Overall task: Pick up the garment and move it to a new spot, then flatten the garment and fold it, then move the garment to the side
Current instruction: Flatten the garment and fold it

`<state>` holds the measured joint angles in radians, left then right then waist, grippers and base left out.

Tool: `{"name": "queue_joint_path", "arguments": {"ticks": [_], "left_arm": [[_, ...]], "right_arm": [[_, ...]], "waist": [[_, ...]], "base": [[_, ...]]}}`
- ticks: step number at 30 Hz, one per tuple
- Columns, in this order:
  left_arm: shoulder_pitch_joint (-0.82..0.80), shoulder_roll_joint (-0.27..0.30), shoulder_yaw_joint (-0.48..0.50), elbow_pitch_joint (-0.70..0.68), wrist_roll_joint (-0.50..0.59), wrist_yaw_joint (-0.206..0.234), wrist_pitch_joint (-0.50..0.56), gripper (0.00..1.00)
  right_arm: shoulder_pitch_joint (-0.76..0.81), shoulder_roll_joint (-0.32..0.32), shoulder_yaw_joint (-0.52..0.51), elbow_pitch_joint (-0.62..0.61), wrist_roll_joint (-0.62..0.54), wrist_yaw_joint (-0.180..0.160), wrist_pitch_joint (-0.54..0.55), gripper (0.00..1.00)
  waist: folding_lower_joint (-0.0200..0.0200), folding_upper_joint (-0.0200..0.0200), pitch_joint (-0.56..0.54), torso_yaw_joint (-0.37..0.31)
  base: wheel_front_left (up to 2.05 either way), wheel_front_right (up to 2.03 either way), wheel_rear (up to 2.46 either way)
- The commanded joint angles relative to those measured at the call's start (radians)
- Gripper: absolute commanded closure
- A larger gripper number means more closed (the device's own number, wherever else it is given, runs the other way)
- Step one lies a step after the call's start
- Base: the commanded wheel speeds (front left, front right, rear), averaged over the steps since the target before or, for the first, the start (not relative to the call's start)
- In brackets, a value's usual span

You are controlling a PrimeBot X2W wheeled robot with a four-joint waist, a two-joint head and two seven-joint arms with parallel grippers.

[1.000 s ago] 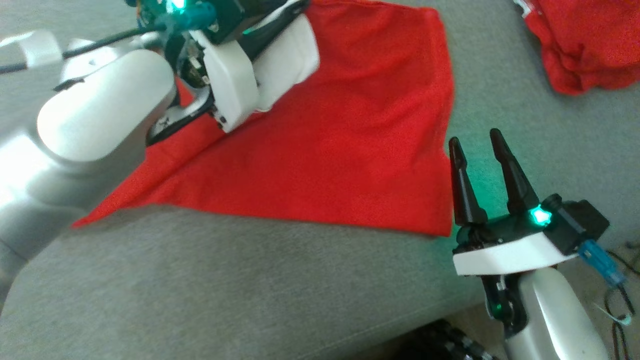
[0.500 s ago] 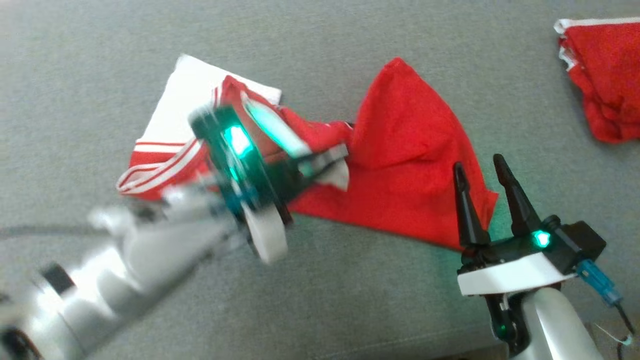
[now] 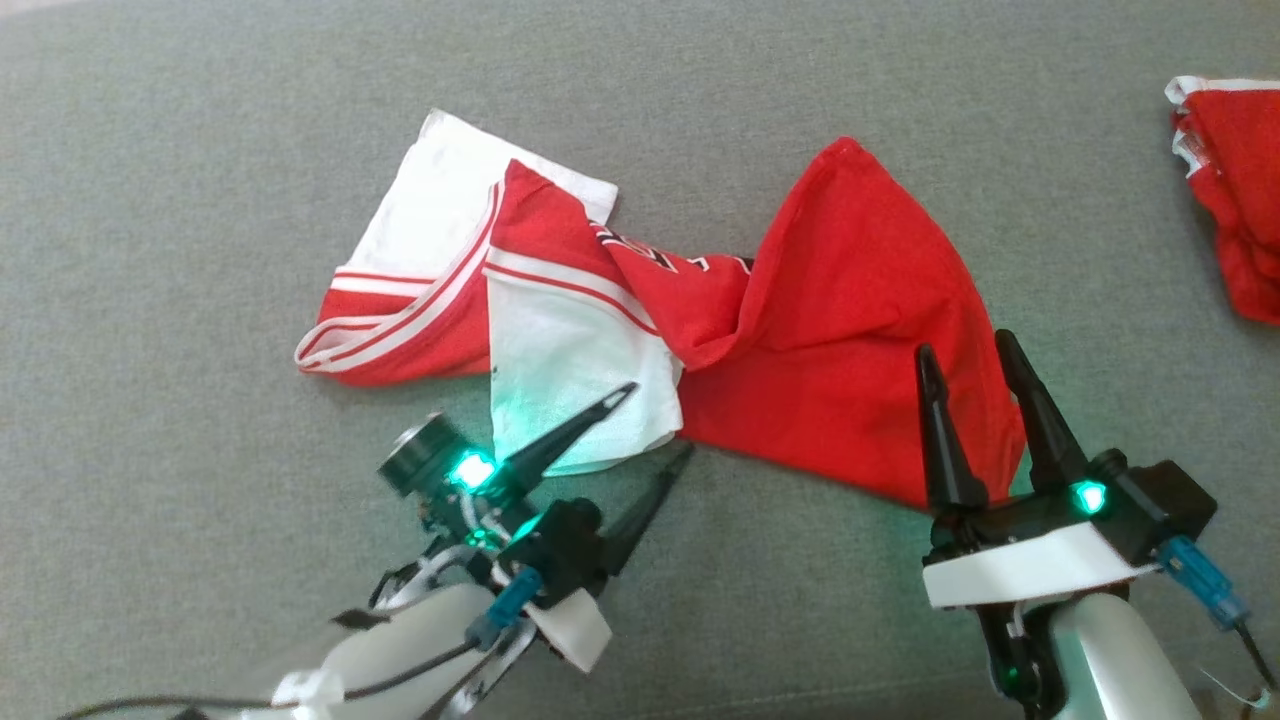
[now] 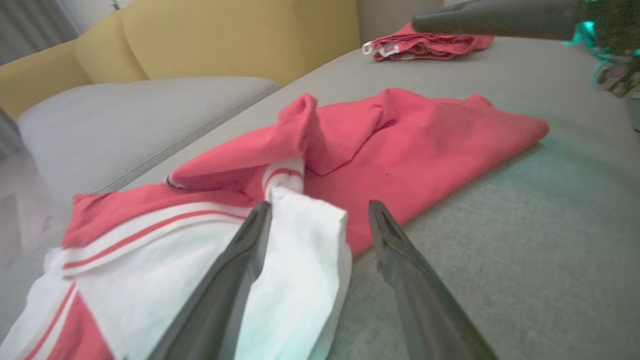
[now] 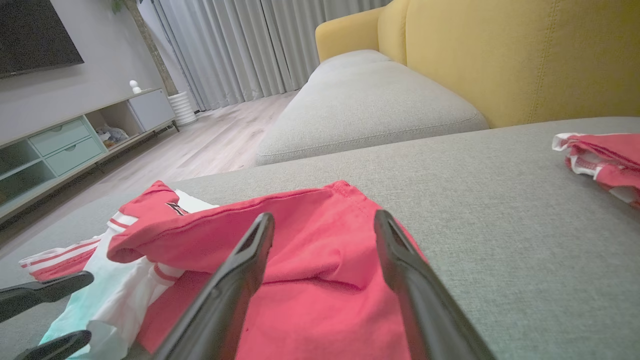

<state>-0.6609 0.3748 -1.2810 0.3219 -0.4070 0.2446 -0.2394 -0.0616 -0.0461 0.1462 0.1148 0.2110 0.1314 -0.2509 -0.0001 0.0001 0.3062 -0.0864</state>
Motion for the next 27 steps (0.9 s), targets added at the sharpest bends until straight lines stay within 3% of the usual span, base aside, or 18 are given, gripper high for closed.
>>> {"name": "queue_joint_path", "arguments": {"ticks": [1, 6, 9, 13, 22, 23, 24, 25, 26, 27], "left_arm": [[0.004, 0.024, 0.051, -0.026, -0.008, 0.03, -0.007, 0.0], [0.121, 0.072, 0.15, -0.056, -0.106, 0.142, -0.012, 0.0], [0.183, 0.083, 0.218, -0.068, -0.179, 0.172, -0.017, 0.0], [0.23, 0.08, 0.266, -0.058, -0.236, 0.161, -0.02, 0.0], [0.253, 0.042, 0.287, 0.018, -0.335, 0.069, 0.001, 0.0], [0.252, 0.039, 0.288, 0.025, -0.343, 0.06, 0.005, 0.12], [0.251, 0.035, 0.289, 0.031, -0.353, 0.049, 0.008, 0.41], [0.251, 0.032, 0.291, 0.036, -0.362, 0.039, 0.011, 0.57], [0.252, 0.029, 0.291, 0.039, -0.371, 0.027, 0.014, 1.0], [0.254, 0.026, 0.291, 0.039, -0.383, 0.013, 0.019, 1.0]], "right_arm": [[0.002, -0.004, 0.017, -0.03, -0.003, -0.001, -0.011, 0.0], [0.011, -0.004, 0.01, -0.028, -0.003, -0.001, -0.011, 0.0], [0.012, -0.004, 0.01, -0.029, -0.004, -0.001, -0.011, 0.0], [0.013, -0.004, 0.01, -0.028, -0.006, -0.001, -0.011, 0.0], [0.009, -0.005, 0.013, -0.029, -0.008, -0.001, -0.011, 0.0], [0.009, -0.005, 0.012, -0.029, -0.008, -0.001, -0.011, 0.0], [0.009, -0.005, 0.012, -0.029, -0.008, -0.001, -0.011, 0.0], [0.009, -0.006, 0.011, -0.03, -0.008, -0.001, -0.011, 0.0], [0.01, -0.006, 0.011, -0.03, -0.009, -0.001, -0.011, 0.0], [0.011, -0.007, 0.01, -0.03, -0.009, -0.001, -0.011, 0.0]], "waist": [[0.0001, -0.0001, -0.003, 0.002], [0.0001, -0.0001, -0.014, 0.008], [0.0001, -0.0001, -0.017, 0.008], [0.0001, -0.0001, -0.016, 0.008], [0.0001, -0.0001, -0.013, -0.001], [0.0001, -0.0001, -0.013, -0.001], [0.0001, -0.0001, -0.013, -0.001], [0.0001, -0.0001, -0.013, -0.001], [0.0001, -0.0001, -0.014, 0.0], [0.0001, -0.0001, -0.015, 0.001]], "base": [[0.0, 0.0, 0.0], [0.0, 0.0, 0.0], [0.0, 0.0, 0.0], [0.0, 0.0, 0.0], [0.0, 0.0, 0.0], [0.0, 0.0, 0.0], [0.0, 0.0, 0.0], [0.0, 0.0, 0.0], [0.0, 0.0, 0.0], [0.0, 0.0, 0.0]]}}
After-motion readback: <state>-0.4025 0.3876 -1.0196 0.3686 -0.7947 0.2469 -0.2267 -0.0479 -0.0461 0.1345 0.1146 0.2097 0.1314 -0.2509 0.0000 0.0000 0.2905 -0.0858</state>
